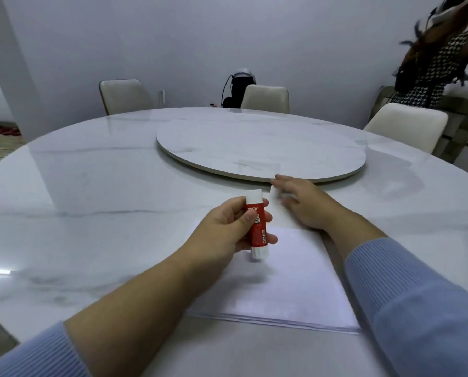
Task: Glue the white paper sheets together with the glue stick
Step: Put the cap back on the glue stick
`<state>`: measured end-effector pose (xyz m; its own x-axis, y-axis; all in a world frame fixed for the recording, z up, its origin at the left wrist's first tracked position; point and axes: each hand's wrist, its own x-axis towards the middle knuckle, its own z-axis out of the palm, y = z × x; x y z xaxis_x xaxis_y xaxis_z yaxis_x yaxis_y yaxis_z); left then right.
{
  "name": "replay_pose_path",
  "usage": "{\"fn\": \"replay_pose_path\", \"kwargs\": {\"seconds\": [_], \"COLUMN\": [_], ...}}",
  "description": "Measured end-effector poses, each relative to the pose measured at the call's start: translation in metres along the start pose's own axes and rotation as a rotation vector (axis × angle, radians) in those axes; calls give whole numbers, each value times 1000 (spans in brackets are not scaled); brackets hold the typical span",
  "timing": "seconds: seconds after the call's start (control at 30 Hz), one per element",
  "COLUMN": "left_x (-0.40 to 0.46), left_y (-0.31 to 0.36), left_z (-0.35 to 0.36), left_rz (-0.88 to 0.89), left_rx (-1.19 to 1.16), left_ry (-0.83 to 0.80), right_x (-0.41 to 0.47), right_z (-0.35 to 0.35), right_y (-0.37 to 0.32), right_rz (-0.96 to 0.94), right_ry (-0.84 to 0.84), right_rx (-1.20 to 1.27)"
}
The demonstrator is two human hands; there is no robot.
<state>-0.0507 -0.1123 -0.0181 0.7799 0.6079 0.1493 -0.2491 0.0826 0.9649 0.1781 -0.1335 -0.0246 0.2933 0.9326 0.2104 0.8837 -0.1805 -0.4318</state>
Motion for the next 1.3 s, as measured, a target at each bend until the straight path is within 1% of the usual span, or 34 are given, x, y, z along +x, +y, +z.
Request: {"fn": "replay_pose_path", "kwargs": {"seconds": [0.1, 0.17, 0.23, 0.27, 0.3, 0.37, 0.4, 0.43, 0.47, 0.53, 0.6, 0.73, 0.87, 0.97, 1.0, 1.1, 1.13, 1.23, 1.3], "left_x": [2, 3, 3, 4, 4, 6, 6, 6, 6, 5, 4, 4, 4, 3, 3, 4, 4, 3, 3], "left_y": [-1, -2, -3, -3, -4, -4, -5, -5, -5, -6, -6, -5, -3, -3, -3, -2, -2, -2, -1], "left_z": [-2, -2, -2, -2, -1, -1, -1, -1, -1, -1, -1, 0, -1, -1, 0, 0, 0, 0, -1], "left_rz": [2, 2, 6, 7, 5, -7, -14, -17, -19, -27, -32, -12, -17, -40, -43, -53, -57, -63, -64], "left_rx": [20, 16, -2, -15, -30, -52, -56, -54, -45, -19, -18, -70, -126, -133, -145, -201, -205, -227, -262], "left_ry": [-9, -13, -13, -7, 1, 22, 33, 41, 43, 29, 16, 22, 27, 41, 45, 56, 51, 15, 6], "right_x": [3, 0, -6, -11, -16, -27, -33, -38, -43, -50, -51, -50, -51, -49, -49, -50, -50, -50, -50], "right_z": [-1, -1, -2, -4, -9, -24, -32, -37, -38, -33, -28, -31, -22, -14, -13, -16, -16, -14, -15], "right_y": [-4, -6, -11, -17, -25, -48, -59, -69, -78, -91, -96, -92, -94, -97, -96, -94, -92, -92, -91], "right_rz": [-20, 12, 77, 98, 101, 37, -19, -70, -109, -143, -119, -89, -51, 8, 14, -1, -6, -17, -47], "right_ry": [133, 148, 148, 171, 213, 308, 301, 259, 195, 90, 69, 102, 63, 118, 111, 37, 37, 39, -34], "right_rx": [-59, -57, 34, 155, 350, 845, 1026, 1113, 1104, 953, 894, 960, 936, 907, 933, 1150, 1181, 1108, 1112]}}
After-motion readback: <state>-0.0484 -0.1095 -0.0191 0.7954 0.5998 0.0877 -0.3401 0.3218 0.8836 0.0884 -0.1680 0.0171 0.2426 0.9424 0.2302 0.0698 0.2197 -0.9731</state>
